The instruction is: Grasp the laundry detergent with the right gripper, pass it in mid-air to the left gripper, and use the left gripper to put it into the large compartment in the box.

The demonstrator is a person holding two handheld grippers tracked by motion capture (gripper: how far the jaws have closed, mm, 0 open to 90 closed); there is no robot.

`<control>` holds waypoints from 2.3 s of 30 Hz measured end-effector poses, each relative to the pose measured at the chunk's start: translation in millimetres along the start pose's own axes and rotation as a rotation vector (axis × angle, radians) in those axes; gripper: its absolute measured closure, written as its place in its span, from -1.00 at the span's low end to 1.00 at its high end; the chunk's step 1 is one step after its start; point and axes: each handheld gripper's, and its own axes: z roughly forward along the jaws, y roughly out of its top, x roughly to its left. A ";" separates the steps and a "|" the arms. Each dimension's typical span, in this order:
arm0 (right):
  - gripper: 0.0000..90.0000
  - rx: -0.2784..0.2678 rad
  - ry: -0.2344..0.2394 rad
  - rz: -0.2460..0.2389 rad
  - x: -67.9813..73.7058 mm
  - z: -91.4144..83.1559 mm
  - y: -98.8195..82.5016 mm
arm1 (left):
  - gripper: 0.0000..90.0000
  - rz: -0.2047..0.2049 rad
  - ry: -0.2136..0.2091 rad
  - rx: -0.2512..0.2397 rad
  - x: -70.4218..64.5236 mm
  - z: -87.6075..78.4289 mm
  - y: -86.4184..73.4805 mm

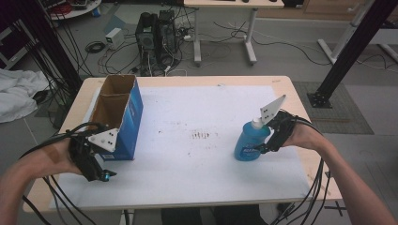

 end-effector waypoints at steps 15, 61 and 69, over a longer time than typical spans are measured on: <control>-0.47 -0.048 0.013 0.014 -0.5 -0.5 -0.8 | -0.66 0.003 -0.002 0.000 0.3 1.0 1.5; -0.03 -0.109 0.056 0.036 -6.3 6.4 -13.5 | -0.66 -0.004 0.006 -0.012 -3.2 1.2 1.4; 0.01 -0.124 0.043 0.033 -4.4 6.8 -14.1 | -0.66 -0.004 0.010 -0.018 -2.6 1.9 2.3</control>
